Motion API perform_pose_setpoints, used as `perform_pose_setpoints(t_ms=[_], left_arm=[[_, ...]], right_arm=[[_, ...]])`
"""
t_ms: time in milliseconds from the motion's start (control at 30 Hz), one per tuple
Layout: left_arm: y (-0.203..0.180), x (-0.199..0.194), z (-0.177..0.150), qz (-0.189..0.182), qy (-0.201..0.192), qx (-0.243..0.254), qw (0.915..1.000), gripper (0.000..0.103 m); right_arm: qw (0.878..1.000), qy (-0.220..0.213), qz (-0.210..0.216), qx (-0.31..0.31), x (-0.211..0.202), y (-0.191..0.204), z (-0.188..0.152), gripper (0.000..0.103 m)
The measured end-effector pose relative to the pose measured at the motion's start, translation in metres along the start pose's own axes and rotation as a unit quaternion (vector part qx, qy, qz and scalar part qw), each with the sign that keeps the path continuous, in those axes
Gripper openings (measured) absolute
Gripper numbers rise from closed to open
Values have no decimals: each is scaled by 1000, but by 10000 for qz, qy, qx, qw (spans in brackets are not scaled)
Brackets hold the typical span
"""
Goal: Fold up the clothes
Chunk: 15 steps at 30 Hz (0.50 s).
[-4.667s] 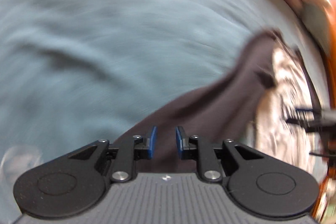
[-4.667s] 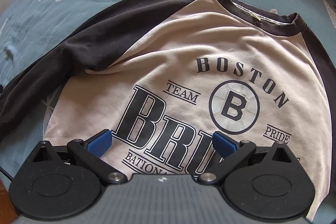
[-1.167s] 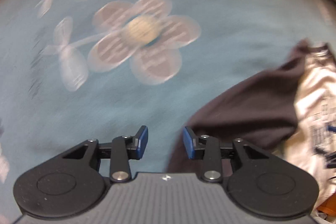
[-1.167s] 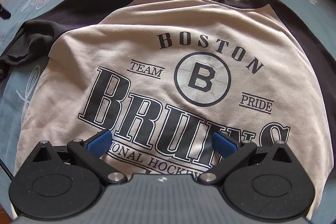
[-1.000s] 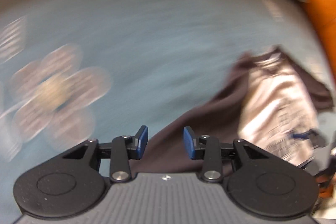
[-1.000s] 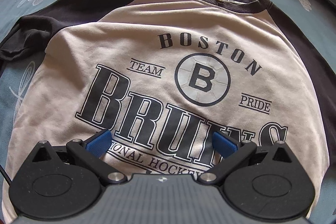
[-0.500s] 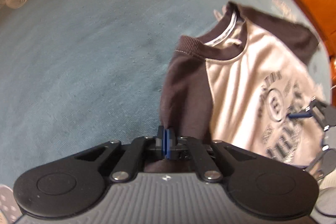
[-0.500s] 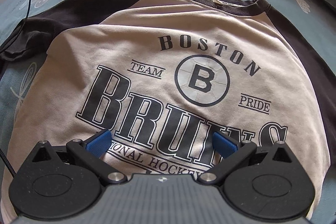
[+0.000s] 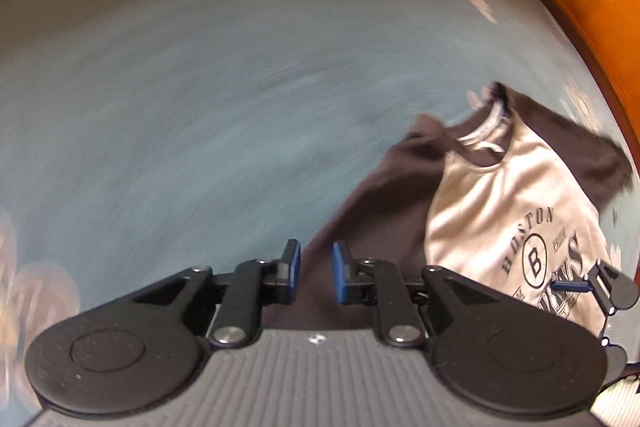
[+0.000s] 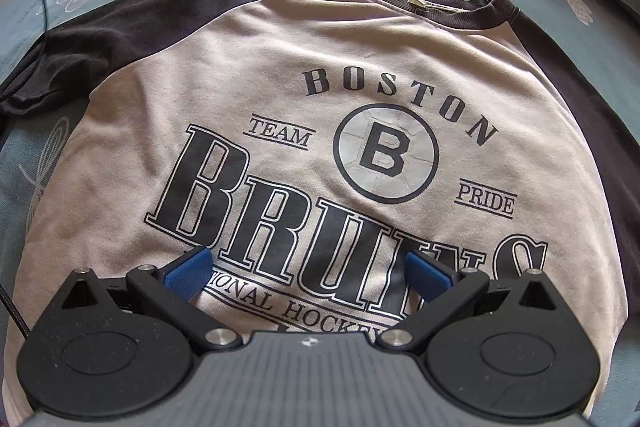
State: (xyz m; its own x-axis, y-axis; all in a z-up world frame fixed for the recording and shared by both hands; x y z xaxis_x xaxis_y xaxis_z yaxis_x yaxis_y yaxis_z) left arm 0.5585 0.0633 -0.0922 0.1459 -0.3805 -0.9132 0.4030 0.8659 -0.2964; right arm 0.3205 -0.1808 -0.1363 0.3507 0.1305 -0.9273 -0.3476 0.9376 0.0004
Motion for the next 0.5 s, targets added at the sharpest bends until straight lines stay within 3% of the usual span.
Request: perform_pose_setpoints(t_ms=[167, 233, 333, 400, 500], left_arm=[[43, -50, -85, 622, -116, -907, 9939, 25], [52, -66, -126, 833, -96, -1339, 9874, 27], [66, -89, -189, 1110, -124, -1905, 9753, 38], [74, -100, -230, 1320, -233, -2393, 9617, 39], [94, -115, -288, 1350, -549, -3444, 9275, 39]], right_arm=[[10000, 71, -12, -8, 1, 1, 2, 103], [9999, 110, -16, -9, 1, 1, 2, 103], [9998, 183, -17, -11, 3, 1, 4, 103], [9997, 223, -12, -15, 3, 1, 4, 103], [9996, 276, -3, -24, 4, 0, 5, 103]])
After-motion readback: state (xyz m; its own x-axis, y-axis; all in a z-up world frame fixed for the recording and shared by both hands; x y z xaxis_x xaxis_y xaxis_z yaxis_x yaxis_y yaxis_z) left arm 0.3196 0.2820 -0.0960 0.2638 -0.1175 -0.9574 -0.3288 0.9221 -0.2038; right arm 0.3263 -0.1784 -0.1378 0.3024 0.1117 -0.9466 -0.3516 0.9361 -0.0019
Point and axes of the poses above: each gripper's, at about its wrist camera, not at the fingertips, and x roughly the way its jaws point, y to its left, z to its top, the point moved 5 cm from there along x, roughly the way its jaws point, and after that the axes turned 6 degrees about -x, right-handed, at the moved point
